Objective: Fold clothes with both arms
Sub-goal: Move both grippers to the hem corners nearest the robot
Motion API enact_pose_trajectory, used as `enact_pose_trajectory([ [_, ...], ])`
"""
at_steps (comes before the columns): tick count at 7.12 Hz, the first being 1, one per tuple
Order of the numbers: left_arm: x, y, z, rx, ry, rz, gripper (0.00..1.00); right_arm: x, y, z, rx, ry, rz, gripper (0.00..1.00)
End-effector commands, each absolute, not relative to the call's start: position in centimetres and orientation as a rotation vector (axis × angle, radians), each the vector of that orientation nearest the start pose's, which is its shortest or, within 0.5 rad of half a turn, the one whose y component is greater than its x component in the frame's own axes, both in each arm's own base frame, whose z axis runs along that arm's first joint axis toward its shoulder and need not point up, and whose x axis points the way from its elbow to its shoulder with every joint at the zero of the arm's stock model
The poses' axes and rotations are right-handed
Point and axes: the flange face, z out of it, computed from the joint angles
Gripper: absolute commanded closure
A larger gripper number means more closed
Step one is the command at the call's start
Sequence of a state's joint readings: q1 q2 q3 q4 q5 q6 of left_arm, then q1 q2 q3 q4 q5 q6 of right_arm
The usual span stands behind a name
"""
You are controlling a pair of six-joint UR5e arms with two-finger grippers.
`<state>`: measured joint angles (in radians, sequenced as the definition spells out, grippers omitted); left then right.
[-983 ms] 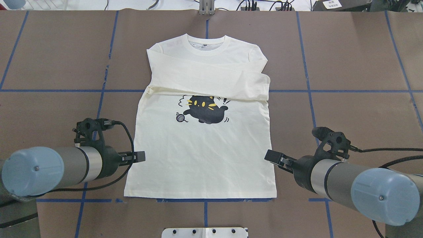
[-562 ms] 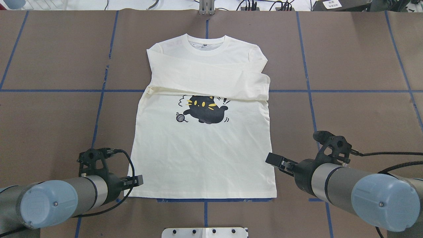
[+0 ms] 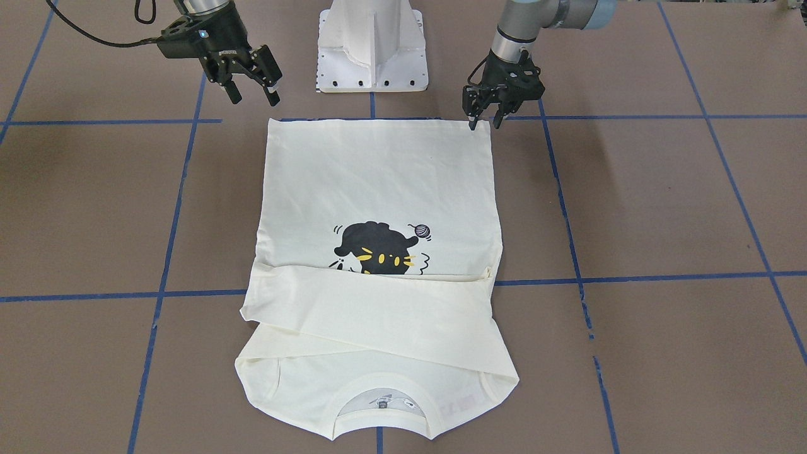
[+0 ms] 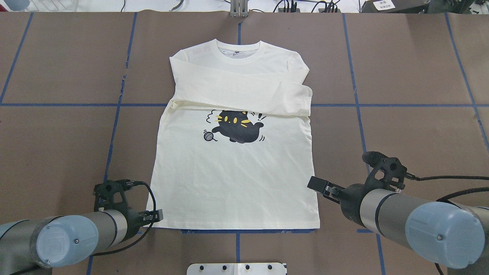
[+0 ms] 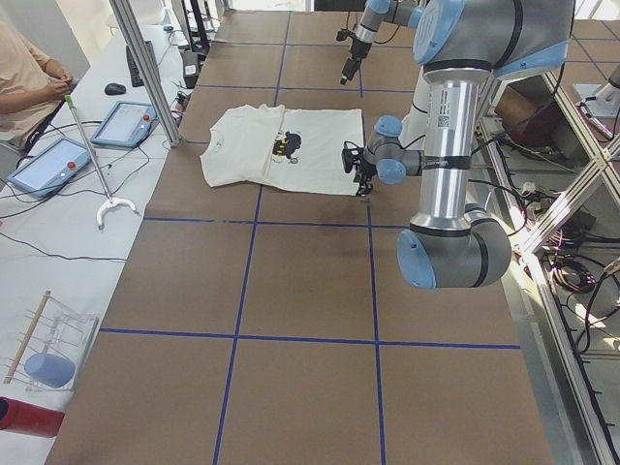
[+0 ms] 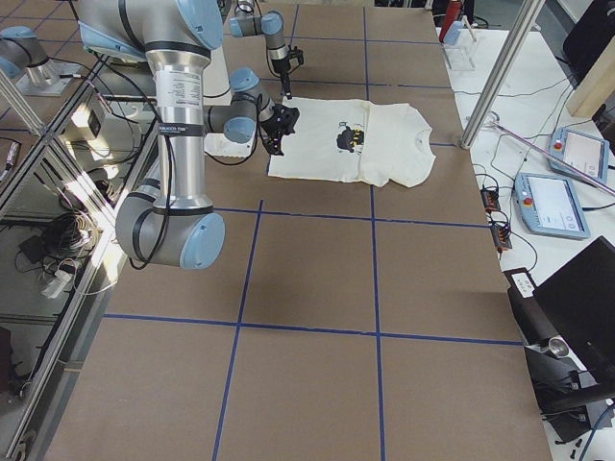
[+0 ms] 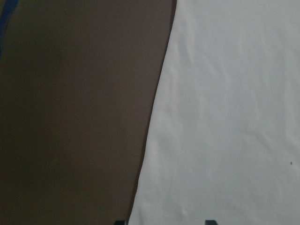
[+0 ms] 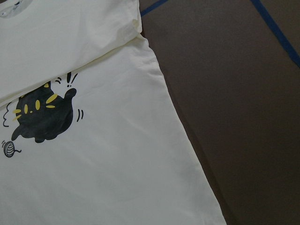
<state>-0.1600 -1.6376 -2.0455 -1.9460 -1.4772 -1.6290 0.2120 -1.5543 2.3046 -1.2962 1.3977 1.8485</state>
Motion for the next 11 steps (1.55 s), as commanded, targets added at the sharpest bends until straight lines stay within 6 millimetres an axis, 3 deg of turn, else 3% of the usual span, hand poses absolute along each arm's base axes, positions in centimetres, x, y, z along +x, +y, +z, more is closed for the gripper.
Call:
enact_pose_trajectory([
  [1, 48.0, -21.5, 37.0, 0.128, 0.903, -0.234, 0.39, -38.8, -23.7, 28.6, 0.126, -1.039, 0.533, 0.01],
  [3, 48.1, -21.4, 36.9, 0.126, 0.905, -0.231, 0.48, -38.8, -23.8, 28.7, 0.127, -1.037, 0.535, 0.01],
  [4, 48.1, -21.3, 36.9, 0.125, 0.907, -0.231, 0.61, -38.9, -23.7, 28.7, 0.126, -1.037, 0.533, 0.01],
  [6, 48.1, -21.3, 36.9, 0.125, 0.905, -0.231, 0.65, -38.9, -23.8, 28.7, 0.127, -1.037, 0.534, 0.01],
  [8, 48.2, -21.2, 36.6, 0.124, 0.911, -0.228, 0.96, -38.9, -23.8, 28.8, 0.126, -1.035, 0.533, 0.01],
  [11, 48.0, -21.1, 35.6, 0.124, 0.933, -0.228, 1.0, -40.1, -23.3, 29.9, 0.141, -1.009, 0.533, 0.05],
])
